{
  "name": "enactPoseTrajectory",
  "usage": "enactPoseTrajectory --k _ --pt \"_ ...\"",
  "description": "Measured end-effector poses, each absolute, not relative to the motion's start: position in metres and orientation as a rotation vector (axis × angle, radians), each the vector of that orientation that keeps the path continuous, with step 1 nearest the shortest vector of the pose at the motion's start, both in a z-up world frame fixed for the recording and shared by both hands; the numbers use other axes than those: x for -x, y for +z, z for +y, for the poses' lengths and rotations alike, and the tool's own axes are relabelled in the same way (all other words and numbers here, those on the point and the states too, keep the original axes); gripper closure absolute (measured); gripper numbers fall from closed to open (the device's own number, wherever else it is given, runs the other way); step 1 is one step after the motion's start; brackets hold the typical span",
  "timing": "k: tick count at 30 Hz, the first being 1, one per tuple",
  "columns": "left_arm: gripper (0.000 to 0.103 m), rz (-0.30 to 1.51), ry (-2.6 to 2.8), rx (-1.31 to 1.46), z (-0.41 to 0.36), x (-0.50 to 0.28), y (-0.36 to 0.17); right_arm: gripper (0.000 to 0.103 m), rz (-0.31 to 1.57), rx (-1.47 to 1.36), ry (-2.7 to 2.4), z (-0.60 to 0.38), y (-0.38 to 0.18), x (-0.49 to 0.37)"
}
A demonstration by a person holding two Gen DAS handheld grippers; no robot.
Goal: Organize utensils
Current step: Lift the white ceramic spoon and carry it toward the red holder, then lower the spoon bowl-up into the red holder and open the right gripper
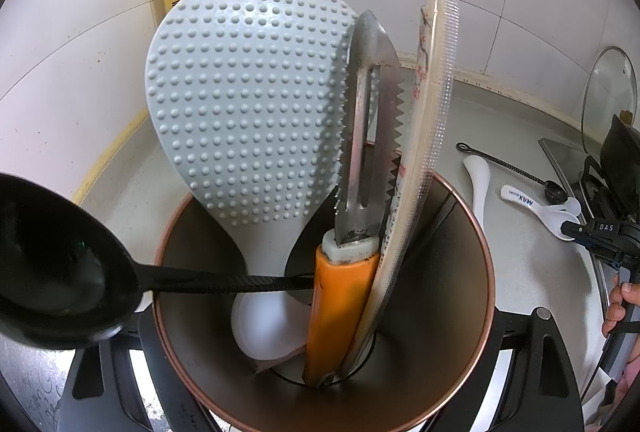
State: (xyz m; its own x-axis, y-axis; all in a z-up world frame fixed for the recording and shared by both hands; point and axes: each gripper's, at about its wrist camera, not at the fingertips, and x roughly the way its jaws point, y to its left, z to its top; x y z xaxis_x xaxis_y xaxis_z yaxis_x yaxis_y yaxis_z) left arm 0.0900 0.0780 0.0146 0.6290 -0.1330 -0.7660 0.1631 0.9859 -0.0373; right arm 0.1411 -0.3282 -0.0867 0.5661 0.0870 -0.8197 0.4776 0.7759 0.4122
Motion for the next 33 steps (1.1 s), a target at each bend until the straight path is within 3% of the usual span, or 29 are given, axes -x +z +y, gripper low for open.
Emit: enactPoseTrajectory --k 12,33 --pt "0.012 0.875 -0.168 -0.036 0.078 -0.089 0.014 0.096 0.88 -0.533 -0.217 -0.318 -0.043 -0.133" --pt "0.012 0.872 -0.168 -0.036 0.08 -0.088 0.016 0.096 0.769 -0.232 0.115 -0.202 0.063 -0.156"
